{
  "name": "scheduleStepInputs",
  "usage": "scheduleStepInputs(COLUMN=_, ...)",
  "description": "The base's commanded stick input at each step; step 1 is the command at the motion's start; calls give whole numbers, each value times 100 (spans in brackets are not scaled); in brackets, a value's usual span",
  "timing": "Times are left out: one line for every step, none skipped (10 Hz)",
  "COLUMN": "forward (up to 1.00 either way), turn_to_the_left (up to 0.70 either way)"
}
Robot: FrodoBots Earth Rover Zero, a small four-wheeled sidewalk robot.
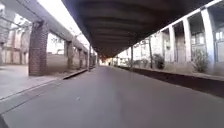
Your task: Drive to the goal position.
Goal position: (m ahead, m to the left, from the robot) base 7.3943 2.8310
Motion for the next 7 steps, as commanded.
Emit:
scheduleStepInputs(forward=70, turn_to_the_left=0)
scheduleStepInputs(forward=70, turn_to_the_left=0)
scheduleStepInputs(forward=70, turn_to_the_left=0)
scheduleStepInputs(forward=70, turn_to_the_left=0)
scheduleStepInputs(forward=70, turn_to_the_left=0)
scheduleStepInputs(forward=70, turn_to_the_left=0)
scheduleStepInputs(forward=70, turn_to_the_left=0)
